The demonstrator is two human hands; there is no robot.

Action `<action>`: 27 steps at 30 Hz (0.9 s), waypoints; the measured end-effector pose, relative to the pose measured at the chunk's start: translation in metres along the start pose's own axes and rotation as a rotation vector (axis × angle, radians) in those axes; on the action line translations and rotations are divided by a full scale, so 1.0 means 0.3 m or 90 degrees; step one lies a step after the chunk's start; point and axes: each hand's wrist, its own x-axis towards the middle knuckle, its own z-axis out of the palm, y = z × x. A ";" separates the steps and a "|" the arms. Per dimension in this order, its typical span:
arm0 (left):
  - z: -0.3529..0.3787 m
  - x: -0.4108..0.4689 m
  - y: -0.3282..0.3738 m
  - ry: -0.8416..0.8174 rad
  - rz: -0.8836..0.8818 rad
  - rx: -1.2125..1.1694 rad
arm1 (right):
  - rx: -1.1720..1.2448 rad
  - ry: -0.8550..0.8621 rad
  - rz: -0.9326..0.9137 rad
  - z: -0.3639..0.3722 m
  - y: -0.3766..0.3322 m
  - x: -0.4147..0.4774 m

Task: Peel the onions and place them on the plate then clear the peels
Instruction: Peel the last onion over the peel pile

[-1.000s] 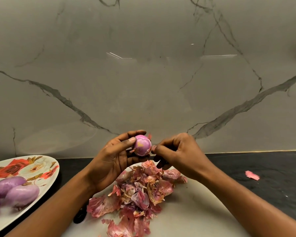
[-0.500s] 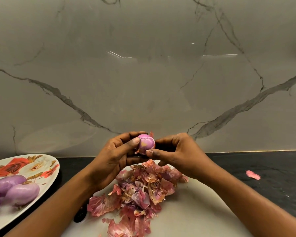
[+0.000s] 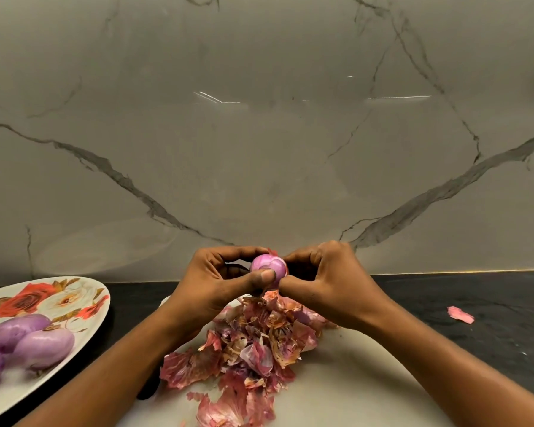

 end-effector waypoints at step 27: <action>-0.038 0.020 0.002 -0.023 -0.035 -0.289 | 0.175 0.052 0.138 -0.021 -0.005 0.024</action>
